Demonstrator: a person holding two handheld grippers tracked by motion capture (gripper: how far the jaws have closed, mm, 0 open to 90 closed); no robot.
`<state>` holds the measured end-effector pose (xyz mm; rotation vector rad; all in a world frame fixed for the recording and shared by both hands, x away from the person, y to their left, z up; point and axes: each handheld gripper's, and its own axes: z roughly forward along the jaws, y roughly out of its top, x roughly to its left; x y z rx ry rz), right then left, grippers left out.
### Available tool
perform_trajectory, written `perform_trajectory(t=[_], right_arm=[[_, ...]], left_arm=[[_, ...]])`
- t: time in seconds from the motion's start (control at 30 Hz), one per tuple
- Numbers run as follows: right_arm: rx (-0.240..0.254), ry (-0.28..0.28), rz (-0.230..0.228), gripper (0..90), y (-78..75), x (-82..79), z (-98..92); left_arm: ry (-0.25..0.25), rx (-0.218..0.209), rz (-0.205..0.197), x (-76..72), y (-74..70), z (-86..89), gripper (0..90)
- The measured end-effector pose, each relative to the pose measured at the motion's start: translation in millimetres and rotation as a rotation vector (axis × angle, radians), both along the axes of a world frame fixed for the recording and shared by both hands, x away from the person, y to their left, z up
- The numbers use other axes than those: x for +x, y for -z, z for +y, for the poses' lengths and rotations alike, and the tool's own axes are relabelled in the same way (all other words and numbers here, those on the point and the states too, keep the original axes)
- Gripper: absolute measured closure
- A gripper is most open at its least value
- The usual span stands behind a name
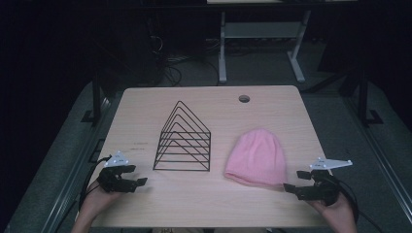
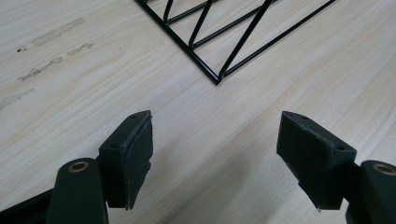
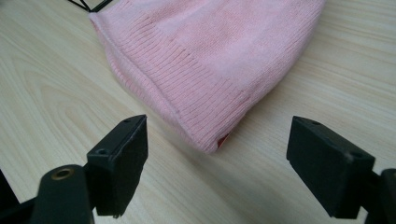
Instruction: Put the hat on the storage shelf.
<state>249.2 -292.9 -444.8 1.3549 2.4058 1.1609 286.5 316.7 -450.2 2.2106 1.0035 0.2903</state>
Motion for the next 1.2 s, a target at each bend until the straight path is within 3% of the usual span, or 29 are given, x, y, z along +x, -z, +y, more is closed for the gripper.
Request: perform_trajectory(t=[0.3, 0.6, 1.2], right_arm=[[0.006, -0.021, 0.003, 18.4, -0.9, 1.6, 3.0], [-0.003, -0.039, -0.008, 17.7, -16.6, 12.2, 9.3], [-0.054, -0.108, 0.025, 18.0, -50.9, 58.2, 28.2]], left_arm=[[-0.001, 0.0, -0.001, -0.7, 0.0, 0.7, 26.9], [0.002, -0.005, -0.008, -0.4, -1.0, 2.1, 26.8], [-0.015, -0.027, -0.008, 0.2, -1.6, 3.1, 26.6]])
